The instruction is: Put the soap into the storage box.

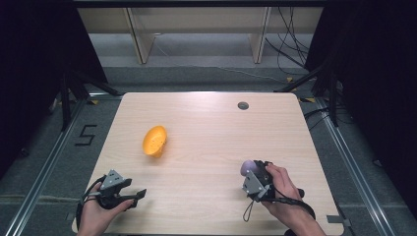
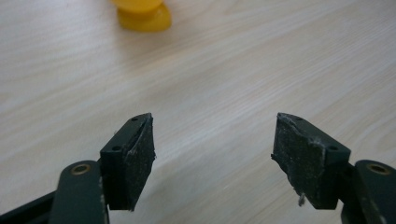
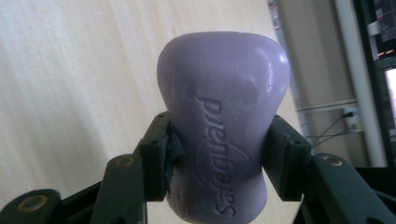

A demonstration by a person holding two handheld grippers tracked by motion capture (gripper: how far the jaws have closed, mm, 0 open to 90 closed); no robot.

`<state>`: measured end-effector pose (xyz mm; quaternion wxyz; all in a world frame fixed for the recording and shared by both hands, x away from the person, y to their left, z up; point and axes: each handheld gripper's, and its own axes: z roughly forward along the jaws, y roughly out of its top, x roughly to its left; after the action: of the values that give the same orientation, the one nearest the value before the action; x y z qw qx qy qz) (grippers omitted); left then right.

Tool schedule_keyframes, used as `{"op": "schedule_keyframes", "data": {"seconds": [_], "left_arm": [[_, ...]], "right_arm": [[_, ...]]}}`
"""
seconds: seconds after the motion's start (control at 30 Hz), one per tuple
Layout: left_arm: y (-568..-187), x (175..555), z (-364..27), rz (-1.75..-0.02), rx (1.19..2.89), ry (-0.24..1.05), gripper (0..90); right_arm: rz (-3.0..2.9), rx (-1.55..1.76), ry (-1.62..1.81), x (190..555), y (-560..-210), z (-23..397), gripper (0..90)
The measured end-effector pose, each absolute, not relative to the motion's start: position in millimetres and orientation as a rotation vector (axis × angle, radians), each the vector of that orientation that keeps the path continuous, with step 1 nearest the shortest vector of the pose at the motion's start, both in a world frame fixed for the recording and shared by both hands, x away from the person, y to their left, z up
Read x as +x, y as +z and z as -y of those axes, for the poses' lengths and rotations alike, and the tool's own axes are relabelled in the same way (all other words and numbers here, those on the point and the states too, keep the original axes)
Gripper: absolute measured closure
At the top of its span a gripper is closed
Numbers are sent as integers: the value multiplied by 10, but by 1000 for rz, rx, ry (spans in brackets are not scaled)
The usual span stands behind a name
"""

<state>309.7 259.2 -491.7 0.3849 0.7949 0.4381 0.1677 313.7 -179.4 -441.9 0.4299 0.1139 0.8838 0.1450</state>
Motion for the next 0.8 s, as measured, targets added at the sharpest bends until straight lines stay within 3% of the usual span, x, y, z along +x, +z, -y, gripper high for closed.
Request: {"op": "schedule_keyframes", "data": {"seconds": [0.43, 0.8], "left_arm": [[-4324, 3323, -1956, -884, 1917, 314, 323], [-4079, 3536, -1228, -687, 1949, 171, 367]], "right_arm": [[-2058, 94, 274, 2974, -4419, 1569, 503], [-2020, -29, 259, 2970, -4413, 1473, 503]]}}
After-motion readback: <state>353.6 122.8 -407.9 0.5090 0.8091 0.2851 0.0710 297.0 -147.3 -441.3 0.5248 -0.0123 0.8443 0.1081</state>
